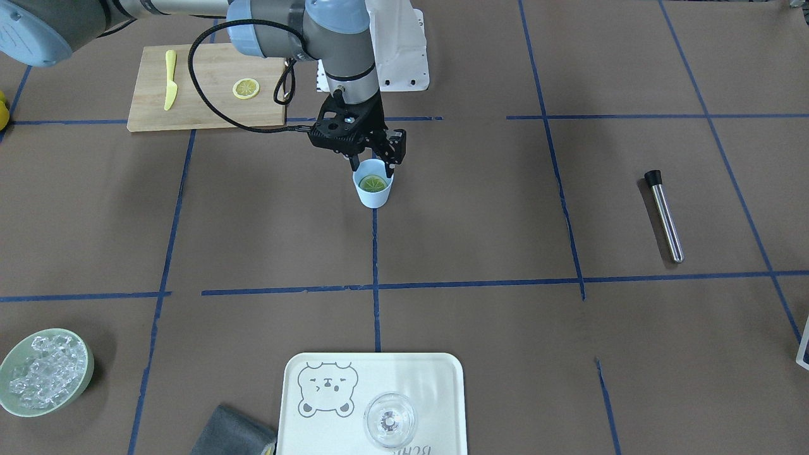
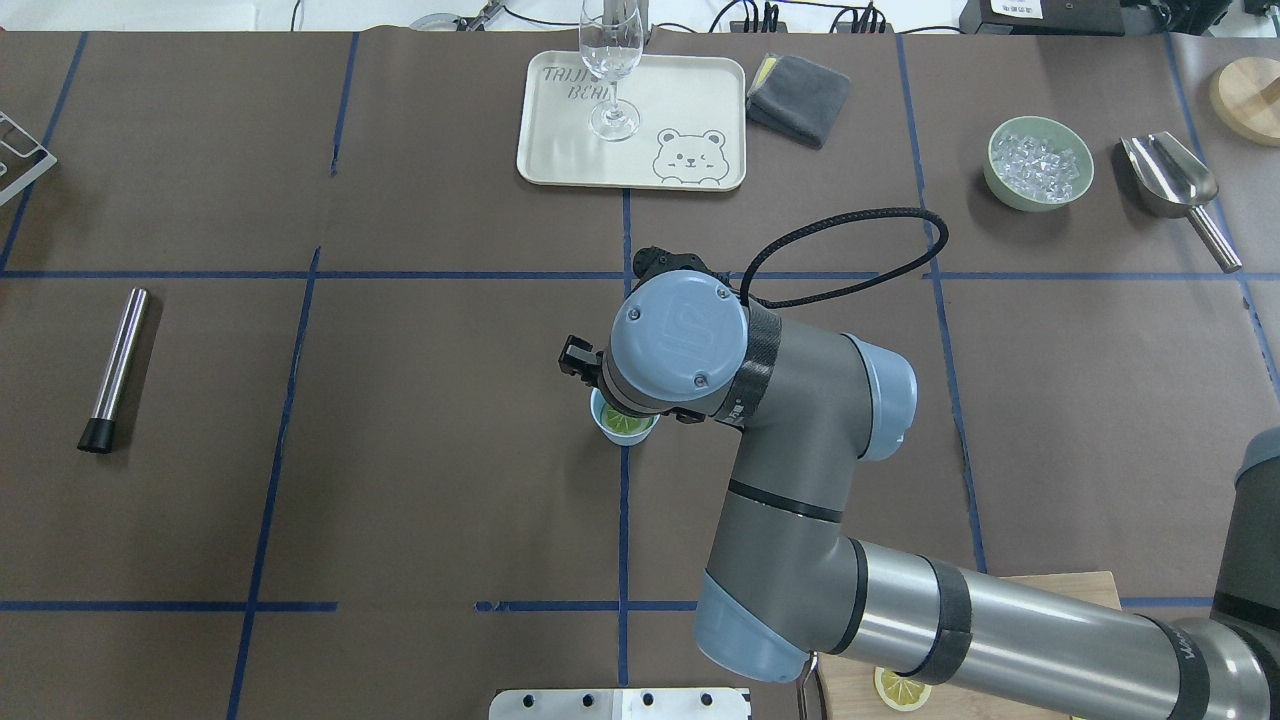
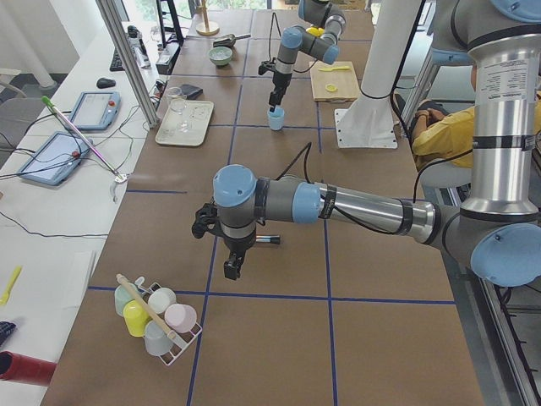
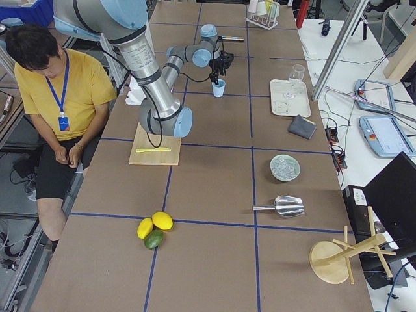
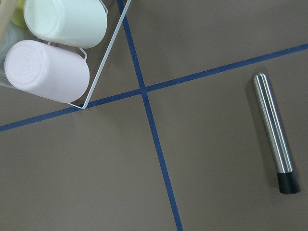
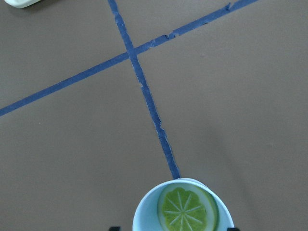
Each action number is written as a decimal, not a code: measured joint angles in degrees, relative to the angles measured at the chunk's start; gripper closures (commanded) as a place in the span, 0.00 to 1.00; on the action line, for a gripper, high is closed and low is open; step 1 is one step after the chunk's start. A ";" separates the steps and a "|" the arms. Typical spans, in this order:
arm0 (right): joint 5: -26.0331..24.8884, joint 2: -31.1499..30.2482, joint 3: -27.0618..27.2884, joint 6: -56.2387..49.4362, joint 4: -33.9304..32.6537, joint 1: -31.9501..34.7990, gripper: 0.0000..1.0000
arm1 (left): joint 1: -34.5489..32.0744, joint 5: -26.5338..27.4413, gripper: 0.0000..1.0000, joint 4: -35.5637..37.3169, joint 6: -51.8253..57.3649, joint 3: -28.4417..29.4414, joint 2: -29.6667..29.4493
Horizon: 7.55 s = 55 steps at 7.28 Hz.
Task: Squeeze lemon into cup
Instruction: 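Lower the lemon slice into the cup and open the right gripper, then raise the right gripper away from the cup while the left gripper grasps the steel muddler, then carry the steel muddler with the left gripper over the cup, then press the muddler down into the cup onto the lemon with the left gripper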
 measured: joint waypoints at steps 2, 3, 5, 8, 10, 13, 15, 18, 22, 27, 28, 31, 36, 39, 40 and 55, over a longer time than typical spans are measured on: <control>1.96 -0.56 1.14 -0.34 -0.05 0.71 0.04 | 0.83 -1.18 0.00 -1.69 -0.22 -0.40 -0.44; 3.80 -2.70 3.70 -0.59 -0.21 1.83 0.01 | 2.33 -3.49 0.00 -4.59 -1.03 0.34 -0.48; 6.24 -9.66 11.01 -3.41 -0.27 4.20 0.00 | 9.23 -6.07 0.00 -13.45 -6.68 3.06 -1.00; 11.69 -20.25 18.42 -11.62 -0.05 9.93 0.00 | 21.62 -3.16 0.02 -29.50 -27.97 8.95 -2.79; 12.92 -24.45 21.09 -14.78 -0.01 11.77 0.00 | 25.21 -1.14 0.02 -33.60 -36.01 14.64 -6.15; 13.20 -25.57 22.01 -15.43 -0.01 12.18 0.00 | 28.05 4.77 0.16 -33.84 -43.36 19.85 -10.80; 13.18 -25.72 22.29 -15.45 -0.01 12.21 0.00 | 28.84 6.21 0.16 -32.21 -44.79 21.10 -11.90; 13.18 -25.75 22.35 -15.45 -0.01 12.22 0.00 | 32.64 6.79 0.47 -31.81 -46.83 22.32 -12.08; 13.15 -25.51 22.36 -15.40 -0.01 12.11 0.00 | 33.82 6.90 1.00 -31.67 -46.69 22.06 -11.70; 13.05 -25.62 22.37 -15.18 -0.01 12.12 0.00 | 33.43 6.80 1.00 -31.68 -46.25 20.11 -11.37; 13.07 -25.69 22.41 -15.14 -0.01 12.12 0.00 | 33.37 6.75 1.00 -31.72 -46.17 19.28 -11.26; 13.59 -26.21 23.08 -15.16 -0.07 13.02 0.00 | 33.35 6.75 1.00 -31.69 -46.12 8.63 -9.94; 14.57 -29.54 24.18 -15.57 0.01 15.96 0.00 | 48.09 23.36 1.00 -30.82 -47.28 -9.17 -20.32; 15.25 -30.61 24.13 -17.44 0.00 18.91 0.00 | 58.04 41.01 1.00 -34.20 -46.72 -8.82 -33.63; 16.39 -31.51 24.13 -19.26 0.01 20.54 0.00 | 62.00 50.18 1.00 -40.71 -46.68 -7.54 -34.97; 24.07 -37.68 24.89 -30.66 0.08 28.74 0.00 | 79.59 84.09 1.00 -68.63 -44.51 15.48 -36.93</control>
